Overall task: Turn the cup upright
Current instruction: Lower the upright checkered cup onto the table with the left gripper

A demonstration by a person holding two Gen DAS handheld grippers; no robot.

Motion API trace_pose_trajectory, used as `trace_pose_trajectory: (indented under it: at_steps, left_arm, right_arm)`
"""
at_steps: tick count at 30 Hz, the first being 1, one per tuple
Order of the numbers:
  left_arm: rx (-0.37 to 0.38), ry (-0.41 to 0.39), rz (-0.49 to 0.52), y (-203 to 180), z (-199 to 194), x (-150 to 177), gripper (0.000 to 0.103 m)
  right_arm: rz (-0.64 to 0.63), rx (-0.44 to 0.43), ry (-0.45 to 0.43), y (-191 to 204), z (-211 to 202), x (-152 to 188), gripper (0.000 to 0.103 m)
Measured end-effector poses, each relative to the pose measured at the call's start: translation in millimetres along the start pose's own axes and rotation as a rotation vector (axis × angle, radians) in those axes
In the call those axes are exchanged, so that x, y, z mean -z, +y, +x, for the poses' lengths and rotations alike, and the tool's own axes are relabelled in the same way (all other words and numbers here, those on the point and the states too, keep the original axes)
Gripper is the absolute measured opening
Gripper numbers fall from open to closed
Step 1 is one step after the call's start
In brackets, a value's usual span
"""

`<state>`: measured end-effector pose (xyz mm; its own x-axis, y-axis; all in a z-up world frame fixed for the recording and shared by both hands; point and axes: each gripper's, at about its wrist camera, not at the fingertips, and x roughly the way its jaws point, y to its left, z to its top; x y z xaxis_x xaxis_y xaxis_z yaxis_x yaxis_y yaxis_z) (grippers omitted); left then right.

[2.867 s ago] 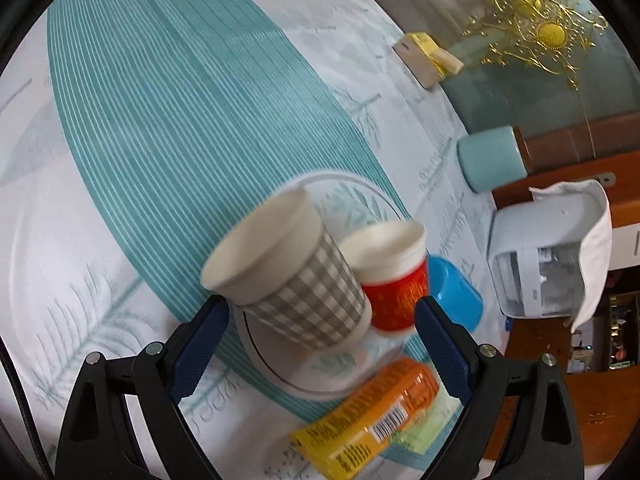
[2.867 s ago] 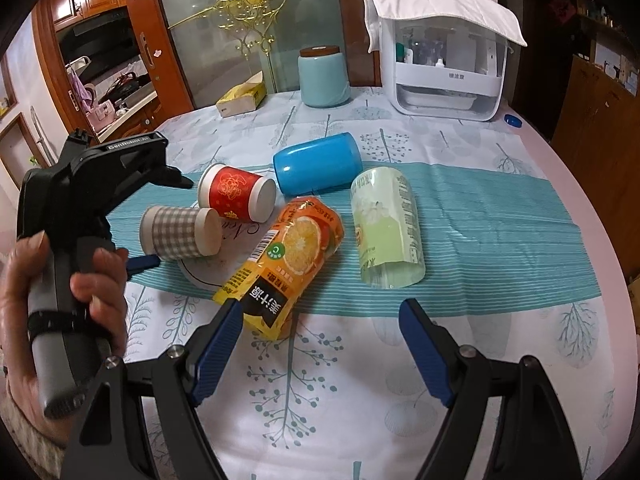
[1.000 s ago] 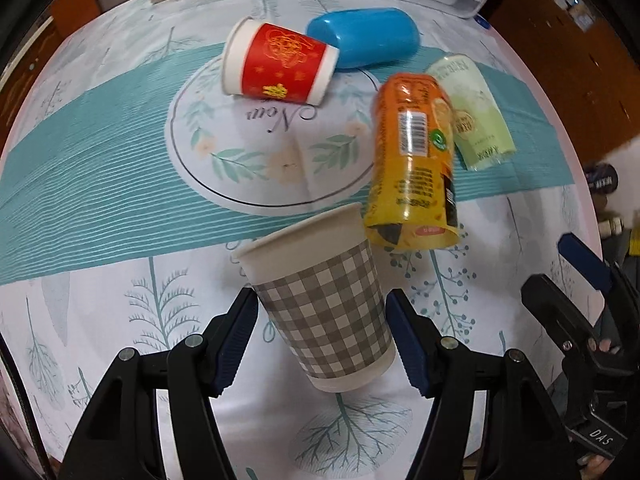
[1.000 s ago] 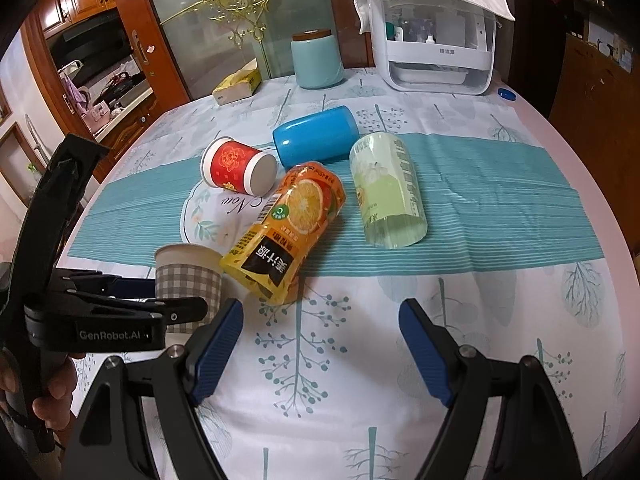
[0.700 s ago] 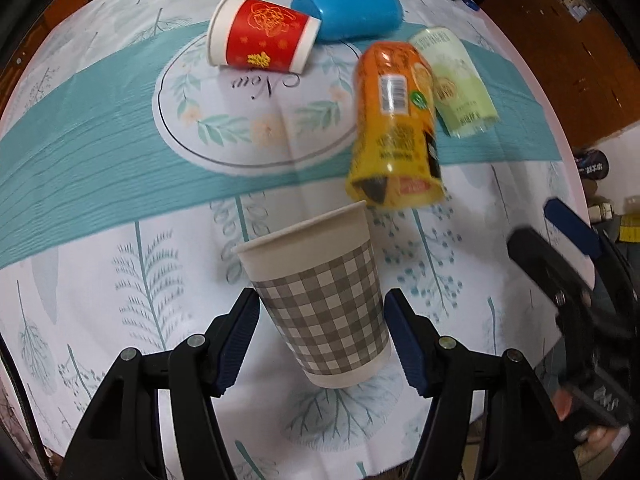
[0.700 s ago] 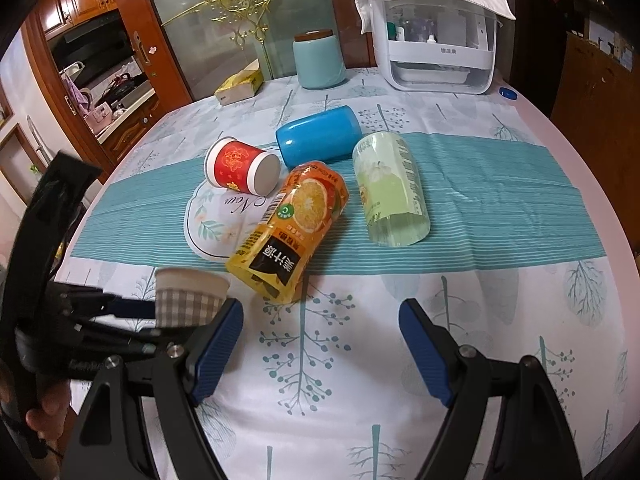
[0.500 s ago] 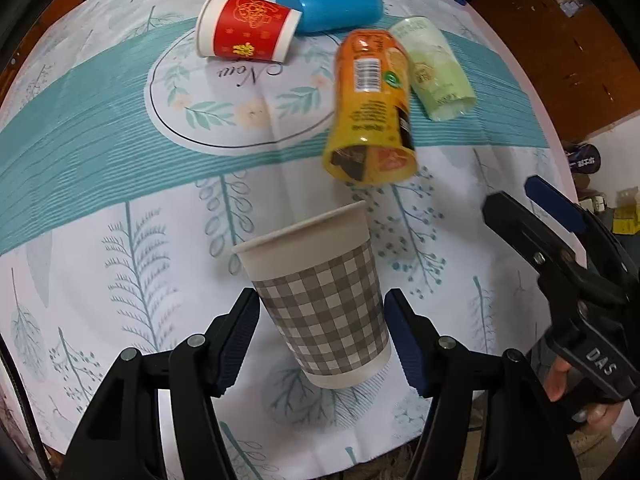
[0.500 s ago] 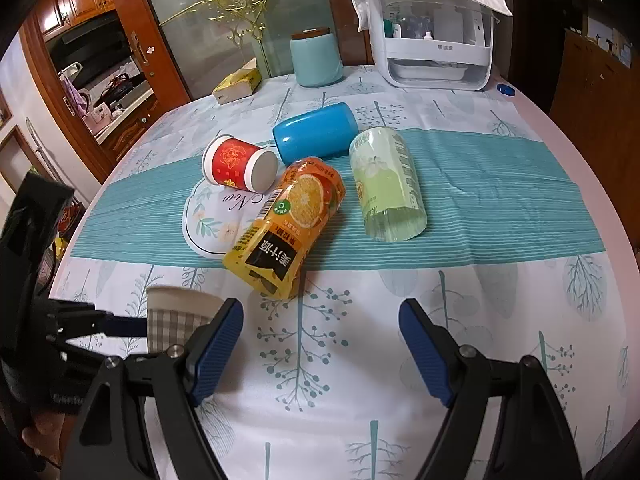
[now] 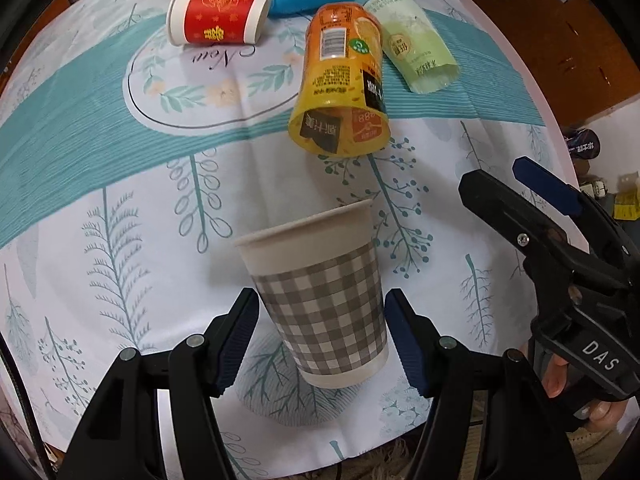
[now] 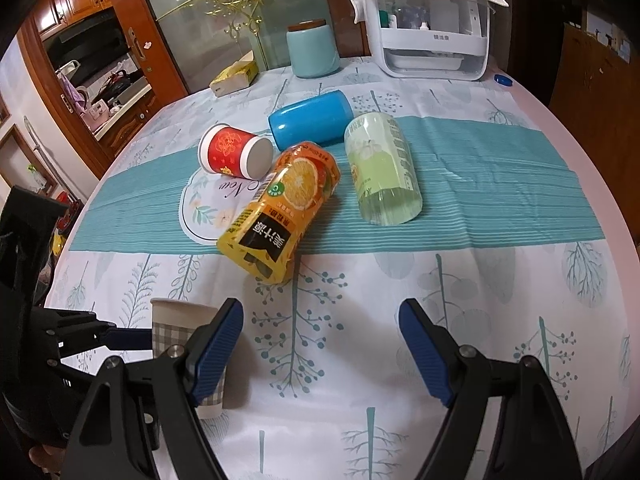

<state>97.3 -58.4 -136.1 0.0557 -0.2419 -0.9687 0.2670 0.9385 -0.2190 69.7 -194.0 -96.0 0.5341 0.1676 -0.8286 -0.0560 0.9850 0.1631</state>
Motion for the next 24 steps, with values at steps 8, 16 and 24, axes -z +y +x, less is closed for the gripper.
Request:
trace_pose_trajectory:
  at_steps: [8,16,24]
  left_arm:
    - [0.023,0.012,-0.028,3.3,2.9,4.3,0.074]
    - [0.044,0.003,-0.037,6.7,-7.5,13.1,0.074]
    - [0.042,-0.027,-0.03,11.7,-32.1,32.1,0.074]
  right_arm:
    - [-0.002,-0.002,-0.002,0.2,-2.5,1.8,0.081]
    - [-0.001,-0.017,-0.004,3.3,-10.8,1.4,0.081]
    - [0.01,-0.071,0.005,6.3,-23.3,2.9,0.081]
